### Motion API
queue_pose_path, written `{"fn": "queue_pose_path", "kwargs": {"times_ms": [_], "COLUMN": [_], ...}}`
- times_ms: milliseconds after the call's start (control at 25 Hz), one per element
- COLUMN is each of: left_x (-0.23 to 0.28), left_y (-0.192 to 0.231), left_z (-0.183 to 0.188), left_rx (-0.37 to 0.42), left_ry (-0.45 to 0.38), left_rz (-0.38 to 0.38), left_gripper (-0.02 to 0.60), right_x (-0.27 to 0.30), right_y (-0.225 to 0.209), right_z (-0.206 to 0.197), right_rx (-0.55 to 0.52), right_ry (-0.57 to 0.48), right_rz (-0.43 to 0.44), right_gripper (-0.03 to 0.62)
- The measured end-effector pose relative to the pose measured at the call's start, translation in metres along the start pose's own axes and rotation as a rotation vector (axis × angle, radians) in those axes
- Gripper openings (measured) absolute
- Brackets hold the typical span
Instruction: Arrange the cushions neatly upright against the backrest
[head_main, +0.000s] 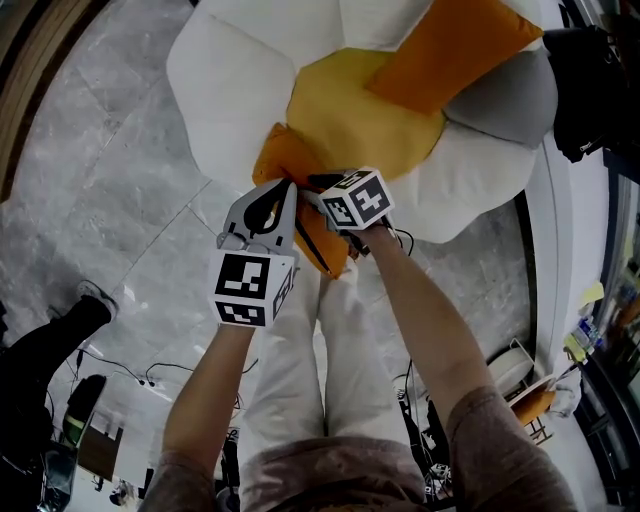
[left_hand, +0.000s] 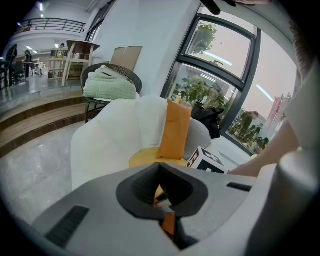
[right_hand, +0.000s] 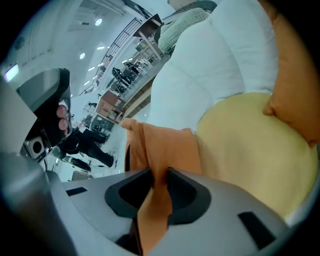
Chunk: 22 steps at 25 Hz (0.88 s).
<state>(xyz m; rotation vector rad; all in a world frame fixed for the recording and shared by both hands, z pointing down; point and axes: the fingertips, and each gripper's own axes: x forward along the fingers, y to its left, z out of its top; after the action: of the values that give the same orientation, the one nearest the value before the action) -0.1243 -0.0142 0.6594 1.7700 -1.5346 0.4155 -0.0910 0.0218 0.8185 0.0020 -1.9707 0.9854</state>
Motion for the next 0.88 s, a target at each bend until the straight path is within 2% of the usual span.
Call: {"fn": "queue_pose_path", "kwargs": {"times_ms": [80,120,320,560,880], "left_x": [0.0,0.0,-0.001,-0.004,-0.014], "left_y": [0.0,0.001,0.002,-0.004,-0.021], "left_z": [0.003,0.004,0.007,0.012,0.054], "left_rx": [0.002,0.003,0.005,0.018,0.062], "left_ry": [-0.002,-0.003,-0.007,-0.003,-0.014], "left_rz": [-0.003,-0.004,-0.013,-0.027,-0.045], "left_gripper": [0.005,0.005,0.005,0.005,0.005], "right_x": [-0.004,-0.005,-0.01,-0.033,-0.099], "right_y": [-0.001,-0.002,0.001,0.007,0.008], "right_z": [-0.001,-0.001,0.0,0.005,0.047], "right_rx": [-0.032,-0.038,-0.002,0.053,0.098], "right_ry": [0.013,0.014,-0.011,-0.107,-0.28], "right_rz": [-0.026,-0.035,-0.031,-0.05,-0.134], "right_gripper": [0.037,0.028,0.026,0.026,0.026]}}
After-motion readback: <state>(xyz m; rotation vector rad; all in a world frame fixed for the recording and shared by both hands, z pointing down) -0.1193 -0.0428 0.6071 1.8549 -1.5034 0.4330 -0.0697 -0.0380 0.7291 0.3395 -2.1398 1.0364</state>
